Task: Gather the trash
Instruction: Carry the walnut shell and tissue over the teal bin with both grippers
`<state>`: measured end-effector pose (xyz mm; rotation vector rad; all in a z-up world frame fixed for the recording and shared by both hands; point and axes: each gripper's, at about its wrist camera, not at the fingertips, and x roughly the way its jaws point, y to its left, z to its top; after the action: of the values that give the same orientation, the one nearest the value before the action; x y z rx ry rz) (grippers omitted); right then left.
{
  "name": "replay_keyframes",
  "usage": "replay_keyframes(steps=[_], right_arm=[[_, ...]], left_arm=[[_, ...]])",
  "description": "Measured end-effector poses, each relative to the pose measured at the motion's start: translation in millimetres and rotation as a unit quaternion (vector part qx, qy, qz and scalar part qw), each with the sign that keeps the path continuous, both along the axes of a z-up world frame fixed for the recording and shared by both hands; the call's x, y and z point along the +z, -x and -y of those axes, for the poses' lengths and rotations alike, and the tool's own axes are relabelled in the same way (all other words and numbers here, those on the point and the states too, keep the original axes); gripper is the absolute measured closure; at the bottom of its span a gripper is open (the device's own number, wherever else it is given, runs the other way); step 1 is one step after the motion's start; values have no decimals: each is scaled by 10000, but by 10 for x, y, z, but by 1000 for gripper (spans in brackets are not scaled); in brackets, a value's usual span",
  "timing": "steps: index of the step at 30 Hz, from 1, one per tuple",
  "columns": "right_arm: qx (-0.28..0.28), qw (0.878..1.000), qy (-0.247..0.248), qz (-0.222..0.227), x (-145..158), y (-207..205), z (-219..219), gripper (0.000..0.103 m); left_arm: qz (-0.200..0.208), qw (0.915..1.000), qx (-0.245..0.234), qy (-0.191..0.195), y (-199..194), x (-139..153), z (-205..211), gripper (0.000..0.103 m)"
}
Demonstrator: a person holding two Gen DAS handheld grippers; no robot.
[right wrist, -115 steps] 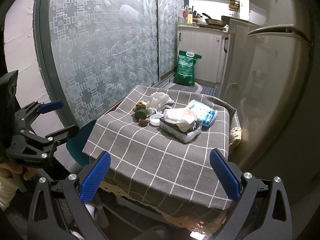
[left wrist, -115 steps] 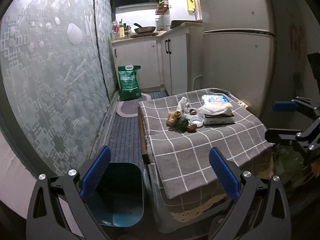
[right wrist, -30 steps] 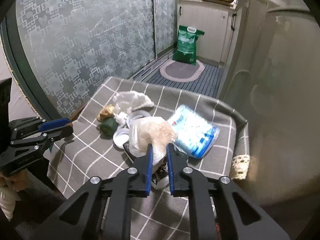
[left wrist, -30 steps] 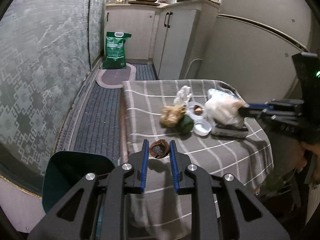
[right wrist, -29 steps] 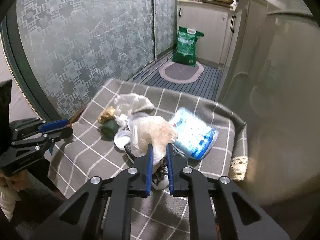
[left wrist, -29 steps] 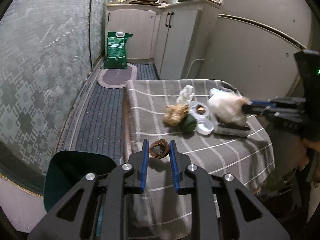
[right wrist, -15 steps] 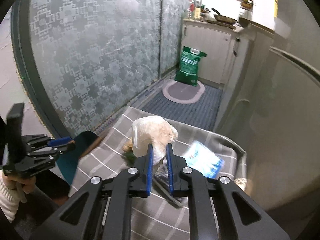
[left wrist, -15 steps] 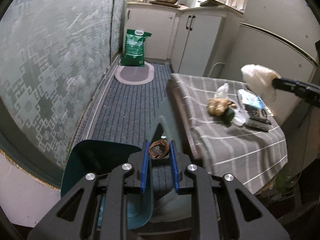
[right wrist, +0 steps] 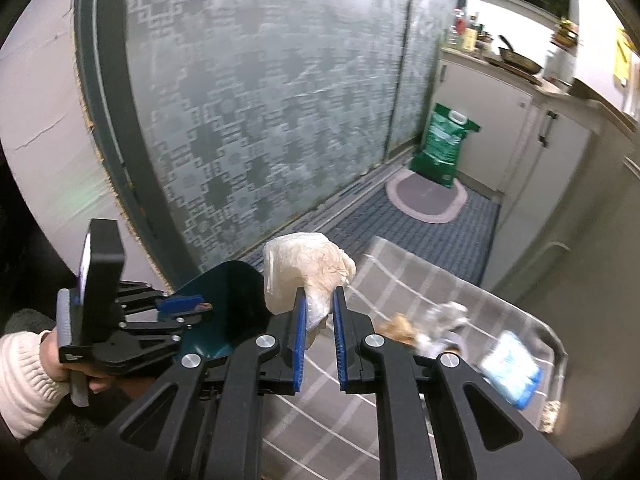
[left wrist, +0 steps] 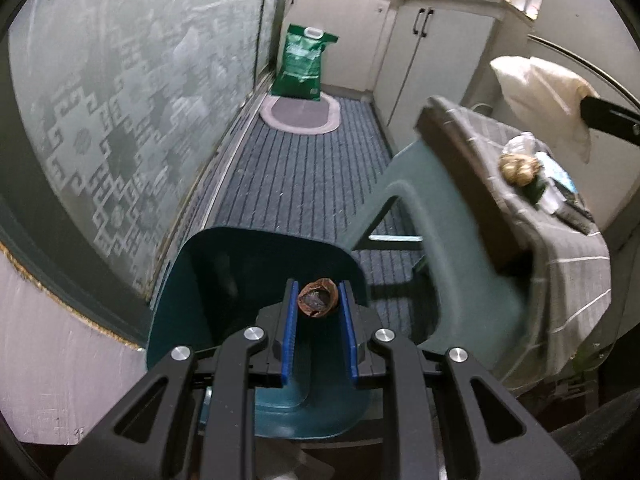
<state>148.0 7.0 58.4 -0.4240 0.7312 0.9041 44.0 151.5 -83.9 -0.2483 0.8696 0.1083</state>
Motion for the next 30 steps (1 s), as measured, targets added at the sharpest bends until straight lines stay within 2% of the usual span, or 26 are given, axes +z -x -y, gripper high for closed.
replay_keyframes(steps=[15, 21, 24, 30], right_arm=[[523, 9949, 729, -463, -575, 246, -945, 91], [598, 9910, 999, -655, -814, 304, -1180, 91], [602, 9900, 1052, -722, -882, 310, -1241, 91], [568, 9880, 1159, -853, -1050, 319, -1331, 91]], left_arm=[[-537, 9984, 65, 164, 179, -426, -373, 81], [-600, 9979, 58, 221, 215, -462, -445, 80], [-594, 9979, 98, 243, 249, -455, -480, 72], [-460, 9987, 113, 162, 312, -370, -502, 74]])
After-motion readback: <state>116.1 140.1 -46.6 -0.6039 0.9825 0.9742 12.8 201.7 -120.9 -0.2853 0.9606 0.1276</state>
